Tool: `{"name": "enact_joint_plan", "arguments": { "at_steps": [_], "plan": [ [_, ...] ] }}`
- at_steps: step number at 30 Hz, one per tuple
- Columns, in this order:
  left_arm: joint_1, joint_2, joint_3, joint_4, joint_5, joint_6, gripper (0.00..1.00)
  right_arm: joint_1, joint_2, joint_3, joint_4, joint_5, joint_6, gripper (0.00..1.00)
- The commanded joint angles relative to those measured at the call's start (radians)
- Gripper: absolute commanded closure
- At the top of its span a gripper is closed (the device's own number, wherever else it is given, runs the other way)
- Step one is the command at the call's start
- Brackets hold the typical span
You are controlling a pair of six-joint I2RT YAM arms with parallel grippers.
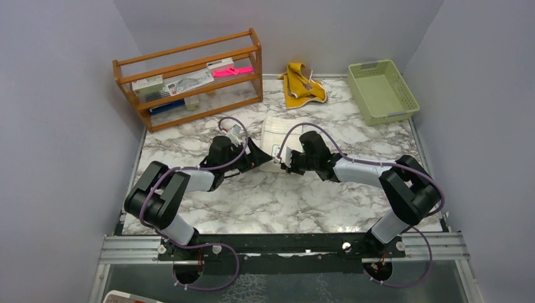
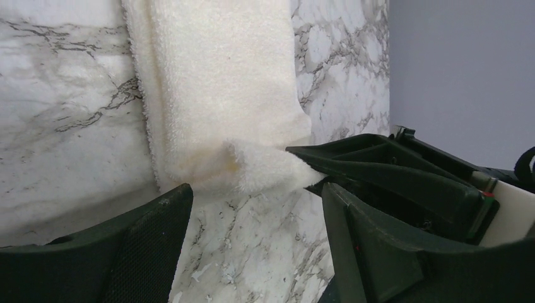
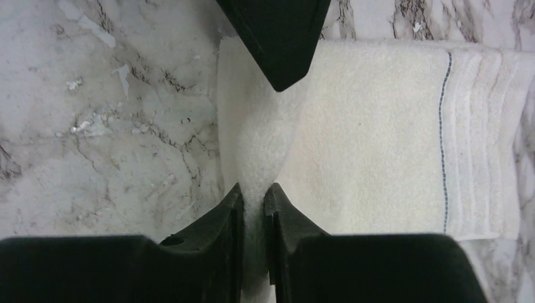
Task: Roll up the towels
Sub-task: Roll the towel at the center of the board.
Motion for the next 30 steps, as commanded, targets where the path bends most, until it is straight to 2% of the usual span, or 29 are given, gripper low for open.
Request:
{"name": "enact_joint_plan", "arguments": {
  "at_steps": [1,3,11,17,19,30],
  "plan": [
    [0.046,-0.103,0.018,-0.037,0.055,0.012,0.23,0.007,-0.007,0.05,-0.067,-0.046,0.007,0.95],
    [0.062,-0.165,0.024,-0.089,0.059,0.029,0.23,0.008,-0.007,0.072,-0.098,-0.093,0.022,0.99],
    [0.101,-0.304,0.082,-0.29,0.042,0.123,0.22,0.008,0.057,0.139,-0.189,-0.314,0.144,0.99],
    [0.1,-0.25,0.113,-0.292,0.069,0.147,0.22,0.007,0.151,0.186,-0.245,-0.416,0.213,0.99],
    [0.099,-0.235,0.127,-0.29,0.086,0.148,0.22,0.005,0.17,0.197,-0.24,-0.405,0.275,0.99],
    [0.099,-0.311,0.113,-0.294,0.13,0.138,0.22,-0.046,0.329,0.315,-0.25,-0.476,0.573,0.99]
  ]
}}
